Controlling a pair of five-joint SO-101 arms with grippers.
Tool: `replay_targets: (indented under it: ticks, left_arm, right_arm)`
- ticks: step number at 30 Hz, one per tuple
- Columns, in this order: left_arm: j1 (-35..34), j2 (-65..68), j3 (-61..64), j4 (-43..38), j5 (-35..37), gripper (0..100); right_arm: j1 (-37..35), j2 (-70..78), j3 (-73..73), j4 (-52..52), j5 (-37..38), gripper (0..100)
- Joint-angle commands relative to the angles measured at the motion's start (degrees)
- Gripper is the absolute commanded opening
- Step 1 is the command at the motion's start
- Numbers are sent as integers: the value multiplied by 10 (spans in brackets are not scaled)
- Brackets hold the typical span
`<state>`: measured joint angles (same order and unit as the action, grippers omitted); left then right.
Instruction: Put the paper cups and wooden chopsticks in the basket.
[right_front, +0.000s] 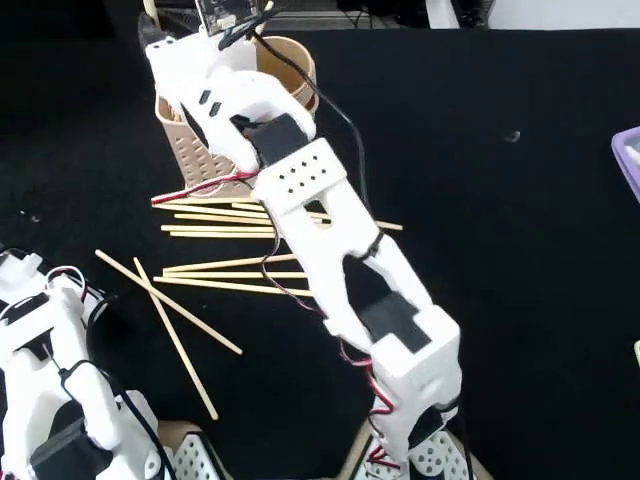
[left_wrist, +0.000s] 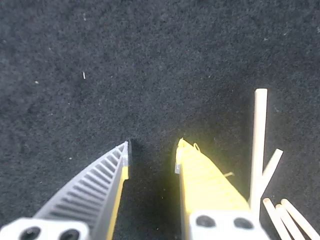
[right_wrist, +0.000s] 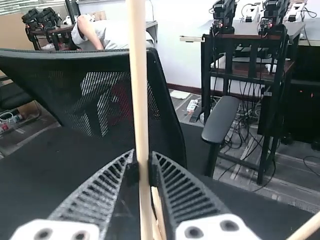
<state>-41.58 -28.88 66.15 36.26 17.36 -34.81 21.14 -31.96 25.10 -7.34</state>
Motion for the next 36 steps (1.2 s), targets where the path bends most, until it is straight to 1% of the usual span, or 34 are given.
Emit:
replay_targets:
  ticks: [1, 4, 8, 11, 19, 22, 26, 28, 33, 36]
  left_arm:
    - [-1, -17, -1, -7, 4, 164]
    - [-1, -17, -1, -7, 4, 164]
    - [-1, -17, -1, -7, 4, 164]
    - [-1, -17, -1, -7, 4, 164]
    - [-1, -17, -1, -7, 4, 164]
    - [-1, -17, -1, -7, 4, 164]
    - [-1, -17, -1, -7, 4, 164]
    - [-1, -17, -1, -7, 4, 164]
    - [-1, -17, -1, -7, 4, 164]
    - [-1, -17, -1, -7, 4, 164]
  right_arm:
    - [14, 2, -80, -11, 0, 11]
    - [21, 15, -111, -11, 0, 11]
    - [33, 30, -116, -6, -1, 11]
    - [38, 37, -116, 25, -1, 11]
    - [46, 40, -116, 165, -1, 11]
    - [45, 40, -117, 193, 0, 18]
    - [45, 31, -131, 239, 0, 128]
    - [46, 20, -153, 272, 0, 166]
    - [46, -22, -222, 358, 0, 135]
    - [46, -57, -263, 444, 0, 112]
